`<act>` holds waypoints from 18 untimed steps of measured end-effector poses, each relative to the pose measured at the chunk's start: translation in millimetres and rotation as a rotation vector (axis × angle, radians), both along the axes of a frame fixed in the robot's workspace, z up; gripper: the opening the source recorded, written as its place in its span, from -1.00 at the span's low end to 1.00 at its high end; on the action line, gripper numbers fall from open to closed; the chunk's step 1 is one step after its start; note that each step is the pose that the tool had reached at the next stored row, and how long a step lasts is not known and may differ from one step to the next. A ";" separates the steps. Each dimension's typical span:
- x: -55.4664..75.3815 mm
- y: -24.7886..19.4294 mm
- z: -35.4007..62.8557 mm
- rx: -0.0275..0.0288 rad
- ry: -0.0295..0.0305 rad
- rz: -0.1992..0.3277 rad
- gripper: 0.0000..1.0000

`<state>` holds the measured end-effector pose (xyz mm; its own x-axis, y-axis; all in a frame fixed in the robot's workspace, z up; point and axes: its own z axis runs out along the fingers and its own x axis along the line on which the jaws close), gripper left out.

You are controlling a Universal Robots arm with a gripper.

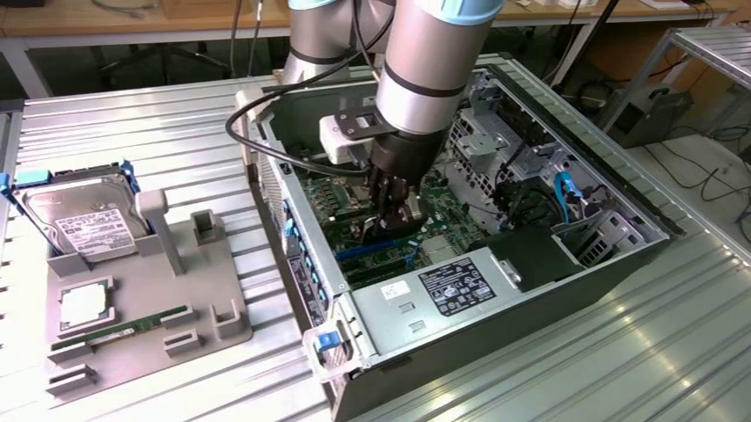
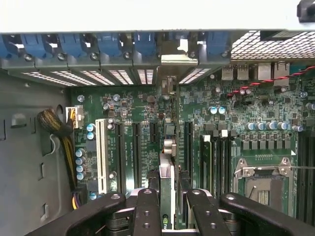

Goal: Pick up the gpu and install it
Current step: 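Insert the gpu into the slot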

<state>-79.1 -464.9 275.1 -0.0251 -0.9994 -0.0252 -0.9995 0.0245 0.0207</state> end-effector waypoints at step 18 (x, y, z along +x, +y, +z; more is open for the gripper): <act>-2.0 1.8 -8.4 0.0049 0.0013 0.000 -0.47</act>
